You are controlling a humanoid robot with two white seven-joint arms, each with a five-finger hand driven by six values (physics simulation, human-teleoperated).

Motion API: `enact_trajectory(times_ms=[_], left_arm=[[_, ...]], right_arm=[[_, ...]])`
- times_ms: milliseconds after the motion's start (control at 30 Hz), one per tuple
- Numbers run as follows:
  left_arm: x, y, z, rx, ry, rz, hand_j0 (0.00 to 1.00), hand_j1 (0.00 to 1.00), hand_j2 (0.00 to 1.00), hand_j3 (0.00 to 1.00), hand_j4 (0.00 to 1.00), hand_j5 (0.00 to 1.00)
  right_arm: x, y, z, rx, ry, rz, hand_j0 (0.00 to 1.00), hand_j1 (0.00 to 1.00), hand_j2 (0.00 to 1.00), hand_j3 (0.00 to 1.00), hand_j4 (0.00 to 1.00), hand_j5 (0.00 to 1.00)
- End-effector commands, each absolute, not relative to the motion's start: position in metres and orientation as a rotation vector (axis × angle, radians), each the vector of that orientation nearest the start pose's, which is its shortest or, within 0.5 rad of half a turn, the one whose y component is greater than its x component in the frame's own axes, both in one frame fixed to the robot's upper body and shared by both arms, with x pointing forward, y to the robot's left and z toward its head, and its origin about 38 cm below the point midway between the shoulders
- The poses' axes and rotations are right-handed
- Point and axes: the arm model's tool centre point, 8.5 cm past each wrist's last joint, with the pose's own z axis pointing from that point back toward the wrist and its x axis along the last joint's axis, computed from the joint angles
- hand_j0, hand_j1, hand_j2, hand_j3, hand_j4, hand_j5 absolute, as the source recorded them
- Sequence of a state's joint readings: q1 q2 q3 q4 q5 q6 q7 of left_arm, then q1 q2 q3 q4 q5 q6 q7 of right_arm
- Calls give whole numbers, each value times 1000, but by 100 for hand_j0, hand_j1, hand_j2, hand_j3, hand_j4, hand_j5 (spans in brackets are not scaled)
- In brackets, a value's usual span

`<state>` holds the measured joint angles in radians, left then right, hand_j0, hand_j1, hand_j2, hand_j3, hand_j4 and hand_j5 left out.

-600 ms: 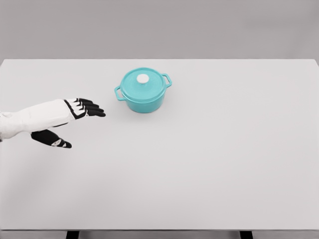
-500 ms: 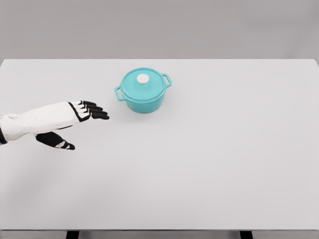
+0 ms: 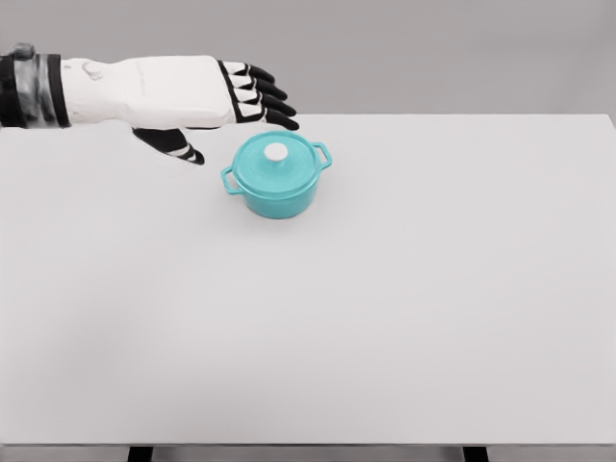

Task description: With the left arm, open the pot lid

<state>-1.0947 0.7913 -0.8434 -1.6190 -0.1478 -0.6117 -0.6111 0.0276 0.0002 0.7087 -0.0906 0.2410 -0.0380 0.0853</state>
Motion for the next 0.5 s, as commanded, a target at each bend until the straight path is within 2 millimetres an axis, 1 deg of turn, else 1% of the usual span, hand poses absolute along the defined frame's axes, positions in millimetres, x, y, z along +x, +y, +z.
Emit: enact_trajectory(times_ms=[0,33,67,100,133,200,233,267,300,400,467], left_arm=[[424,180,266,-79,1730,2924,100,100,100,100,100,100],[429,170,275,-92,1745,2892,100,100,100,100,100,100],[433,165,288,-129,1745,2865,100,100,100,100,100,100],[435,146,292,-128,1734,2829,100,100,100,100,100,100],[442,139,292,-160,1715,2829,100,100,100,100,100,100],[466,154,307,-328,1748,2901,100,100,100,100,100,100],[470,158,317,-364,1787,2880,100,100,100,100,100,100],[476,166,332,-441,1850,2841,100,100,100,100,100,100],[479,172,329,-455,1873,2853,100,100,100,100,100,100],[485,170,324,-497,1895,2914,100,100,100,100,100,100],[488,171,329,-537,1903,2928,100,100,100,100,100,100]], right_arm=[[4,-243,-265,50,-18,953,100,100,100,100,100,100],[4,-243,-265,51,-17,954,100,100,100,100,100,100],[4,-243,-265,52,-19,953,100,100,100,100,100,100],[4,-243,-265,52,-19,953,100,100,100,100,100,100],[4,-243,-265,52,-19,953,100,100,100,100,100,100],[4,-243,-265,52,-19,953,100,100,100,100,100,100],[4,-243,-265,52,-19,953,100,100,100,100,100,100],[4,-243,-265,51,-18,953,100,100,100,100,100,100],[4,-243,-265,52,-19,953,100,100,100,100,100,100],[4,-243,-265,52,-19,953,100,100,100,100,100,100],[4,-243,-265,52,-19,953,100,100,100,100,100,100]])
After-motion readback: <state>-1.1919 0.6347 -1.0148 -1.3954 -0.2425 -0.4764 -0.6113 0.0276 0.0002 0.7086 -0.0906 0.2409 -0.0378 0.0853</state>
